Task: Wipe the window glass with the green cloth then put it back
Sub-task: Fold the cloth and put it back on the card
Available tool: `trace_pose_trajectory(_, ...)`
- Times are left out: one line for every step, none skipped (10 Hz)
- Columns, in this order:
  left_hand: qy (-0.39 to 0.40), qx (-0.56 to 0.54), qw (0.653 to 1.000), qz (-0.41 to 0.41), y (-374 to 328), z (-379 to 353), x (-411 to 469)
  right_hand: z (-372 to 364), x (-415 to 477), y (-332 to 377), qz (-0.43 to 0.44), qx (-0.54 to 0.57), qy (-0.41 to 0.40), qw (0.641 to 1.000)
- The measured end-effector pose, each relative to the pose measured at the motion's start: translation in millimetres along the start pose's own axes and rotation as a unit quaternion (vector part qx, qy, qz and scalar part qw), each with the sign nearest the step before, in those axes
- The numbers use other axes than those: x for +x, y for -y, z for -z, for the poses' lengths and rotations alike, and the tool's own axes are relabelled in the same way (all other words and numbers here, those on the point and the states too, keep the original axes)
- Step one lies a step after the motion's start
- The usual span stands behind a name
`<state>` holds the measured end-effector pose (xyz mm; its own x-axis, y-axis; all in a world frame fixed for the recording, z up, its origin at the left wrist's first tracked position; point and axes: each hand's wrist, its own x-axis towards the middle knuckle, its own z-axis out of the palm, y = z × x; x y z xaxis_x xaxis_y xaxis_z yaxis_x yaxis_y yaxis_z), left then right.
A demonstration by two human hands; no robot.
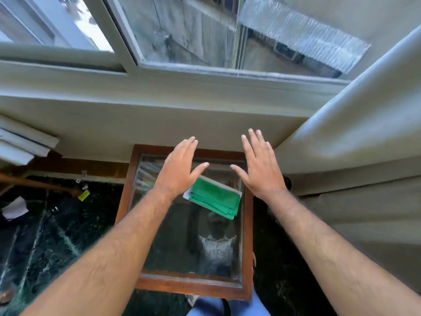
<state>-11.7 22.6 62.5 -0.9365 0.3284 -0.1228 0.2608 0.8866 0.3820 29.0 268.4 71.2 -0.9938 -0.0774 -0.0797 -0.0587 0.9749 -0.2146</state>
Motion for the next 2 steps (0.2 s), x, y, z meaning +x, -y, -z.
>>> trace_pose_trajectory(-0.030, 0.030, 0.998, -0.050, -22, 51, 1, 49, 2, 4, 0.036, -0.022, -0.035, 0.999)
trace_pose_trajectory(-0.067, 0.047, 0.992, -0.095, -47, 110, 3, 105, 4, 10, 0.065, -0.032, -0.087, 0.994)
